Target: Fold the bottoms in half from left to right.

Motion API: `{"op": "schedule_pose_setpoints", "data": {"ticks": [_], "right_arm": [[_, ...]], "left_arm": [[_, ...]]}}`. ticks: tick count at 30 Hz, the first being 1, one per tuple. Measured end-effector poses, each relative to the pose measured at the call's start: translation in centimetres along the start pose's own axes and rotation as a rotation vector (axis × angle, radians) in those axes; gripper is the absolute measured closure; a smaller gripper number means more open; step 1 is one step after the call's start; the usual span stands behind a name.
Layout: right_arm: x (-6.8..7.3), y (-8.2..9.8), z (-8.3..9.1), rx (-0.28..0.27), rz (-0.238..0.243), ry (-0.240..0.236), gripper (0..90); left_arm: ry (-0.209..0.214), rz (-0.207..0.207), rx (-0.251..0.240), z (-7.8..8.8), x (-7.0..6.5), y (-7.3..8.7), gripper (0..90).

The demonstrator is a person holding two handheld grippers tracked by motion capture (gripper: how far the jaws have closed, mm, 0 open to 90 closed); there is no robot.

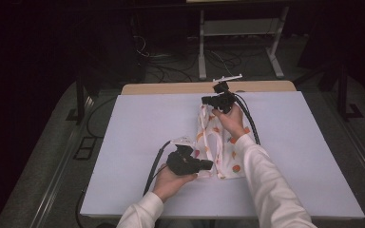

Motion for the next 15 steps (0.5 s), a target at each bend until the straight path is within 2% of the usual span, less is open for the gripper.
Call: {"op": "schedule_pose_setpoints", "data": {"ticks": [5, 15], "right_arm": [[-0.9, -0.3, 0.5, -0.005, -0.02, -0.009, 85.7], [-2.0, -0.8, 1.8, -0.016, -0.031, 0.014, 86.0]], "left_arm": [[0.012, -0.001, 0.003, -0.8, -0.2, -0.5, 87.6], [0.035, -0.034, 0.005, -2.4, -1.1, -2.6, 87.7]]}}
Point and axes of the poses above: each handheld gripper's, and its own axes: z roughly backward along the jaws, y roughly out of its underside, x roughly to its left, the point moved 2 cm from there along -z, roughly forward along the jaws, and after that the axes turned 12 degrees about -z, right-handed, at the moved point
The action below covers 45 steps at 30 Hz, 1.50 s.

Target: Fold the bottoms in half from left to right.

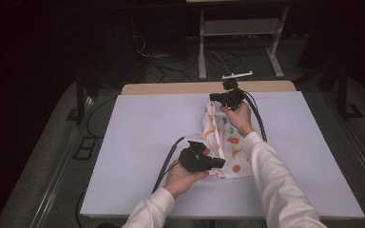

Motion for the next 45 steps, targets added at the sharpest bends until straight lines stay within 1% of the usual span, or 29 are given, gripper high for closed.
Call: {"op": "schedule_pose_setpoints", "data": {"ticks": [6, 9, 10, 12, 17, 21, 24, 26, 33, 40, 45], "right_arm": [[-0.5, -0.3, 0.6, 0.003, 0.007, 0.008, 86.0], [-0.7, -0.4, 0.9, 0.001, 0.013, 0.008, 86.0], [-0.8, -0.4, 0.9, 0.001, 0.016, 0.008, 86.0], [-0.9, -0.4, 1.0, 0.002, 0.016, 0.005, 86.0], [-1.5, -0.4, 1.2, 0.005, 0.01, -0.001, 86.0], [-2.1, -0.2, 1.5, 0.007, 0.004, -0.007, 86.0], [-2.7, -0.1, 1.5, 0.012, 0.003, -0.006, 86.0], [-3.1, 0.1, 1.6, 0.017, 0.0, -0.009, 86.0], [-4.5, 0.5, 1.6, 0.03, -0.005, -0.01, 86.0], [-5.3, 0.8, 1.6, 0.036, -0.004, -0.004, 86.0], [-5.8, 1.0, 1.7, 0.039, -0.01, 0.0, 86.0]], "left_arm": [[0.013, -0.013, 0.01, -1.1, -0.3, -0.7, 87.6], [0.016, -0.016, 0.013, -1.7, -0.3, -0.8, 87.7], [0.017, -0.011, 0.012, -1.8, -0.3, -0.9, 87.7], [0.016, -0.018, 0.019, -2.2, -0.3, -0.9, 87.7], [0.017, -0.017, 0.025, -3.0, -0.4, -1.1, 87.6], [0.018, -0.011, 0.026, -3.9, -0.3, -1.3, 87.6], [0.018, -0.002, 0.036, -4.7, -0.3, -1.4, 87.6], [0.018, -0.004, 0.047, -5.2, -0.2, -1.4, 87.7], [0.011, 0.023, 0.064, -6.7, 0.1, -1.7, 87.6], [0.009, 0.053, 0.081, -7.9, 0.2, -2.0, 87.6], [0.014, 0.061, 0.097, -8.9, 0.1, -2.2, 87.6]]}}
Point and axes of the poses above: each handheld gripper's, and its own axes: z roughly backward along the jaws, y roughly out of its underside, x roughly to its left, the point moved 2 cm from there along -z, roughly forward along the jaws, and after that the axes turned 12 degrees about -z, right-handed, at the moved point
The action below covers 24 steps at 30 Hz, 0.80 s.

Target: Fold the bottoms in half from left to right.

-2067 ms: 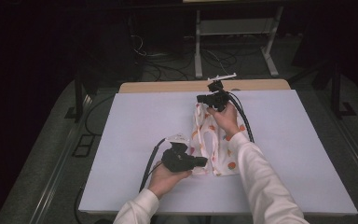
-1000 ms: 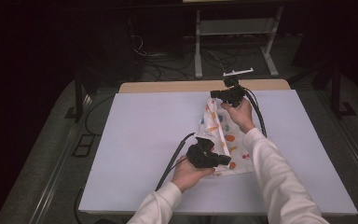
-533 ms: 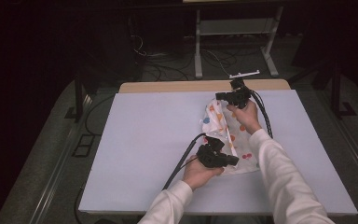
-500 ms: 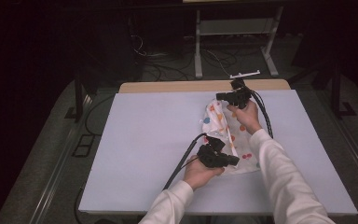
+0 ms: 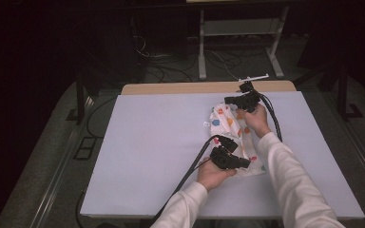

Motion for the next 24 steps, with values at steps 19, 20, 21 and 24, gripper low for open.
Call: {"op": "schedule_pose_setpoints", "data": {"ticks": [19, 20, 21, 24], "right_arm": [[-1.8, 0.7, -0.5, 0.027, -0.003, 0.017, 86.0], [-1.8, 0.7, -0.6, 0.029, 0.001, 0.018, 86.0], [-1.8, 0.8, -0.6, 0.032, 0.002, 0.019, 86.0], [-2.0, 0.9, -0.7, 0.034, 0.001, 0.019, 86.0]], "left_arm": [[0.031, 0.062, 0.013, -2.5, 0.4, -0.5, 87.6], [0.032, 0.064, 0.013, -2.6, 0.4, -0.6, 87.6], [0.032, 0.067, 0.014, -2.7, 0.4, -0.6, 87.6], [0.037, 0.077, 0.009, -3.0, 0.5, -0.6, 87.6]]}}
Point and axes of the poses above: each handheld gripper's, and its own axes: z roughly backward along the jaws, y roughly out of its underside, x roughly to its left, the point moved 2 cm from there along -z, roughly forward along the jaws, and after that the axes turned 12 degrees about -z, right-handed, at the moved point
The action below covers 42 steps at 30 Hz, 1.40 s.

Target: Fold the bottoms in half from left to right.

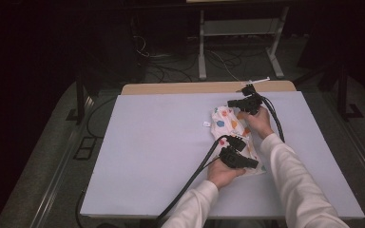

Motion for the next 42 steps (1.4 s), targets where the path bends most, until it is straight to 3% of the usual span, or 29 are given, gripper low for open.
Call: {"op": "schedule_pose_setpoints", "data": {"ticks": [12, 27, 31, 34, 38, 42], "right_arm": [[-0.5, 0.0, 0.4, -0.003, -0.002, 0.003, 85.9], [-1.2, 0.1, 0.4, -0.001, -0.01, 0.013, 83.8], [-1.6, 0.1, 0.9, 0.013, -0.044, 0.019, 65.6], [-1.6, 0.1, 1.5, 0.015, -0.041, 0.012, 56.6], [-1.6, 0.2, 2.3, 0.01, -0.039, -0.007, 43.7], [-1.3, 0.1, 2.8, 0.012, -0.031, -0.021, 27.7]], "left_arm": [[-0.007, -0.006, 0.024, -1.4, -0.3, -0.8, 87.5], [0.004, 0.01, 0.011, -2.0, -0.1, -0.8, 86.0], [0.047, 0.001, -0.024, -1.9, -0.5, -0.9, 65.6], [0.026, -0.024, -0.038, -1.7, -1.0, -1.1, 51.9], [-0.019, -0.05, -0.013, -1.5, -1.3, -1.1, 34.6], [-0.03, -0.067, -0.012, -1.0, -1.2, -1.1, 23.0]]}}
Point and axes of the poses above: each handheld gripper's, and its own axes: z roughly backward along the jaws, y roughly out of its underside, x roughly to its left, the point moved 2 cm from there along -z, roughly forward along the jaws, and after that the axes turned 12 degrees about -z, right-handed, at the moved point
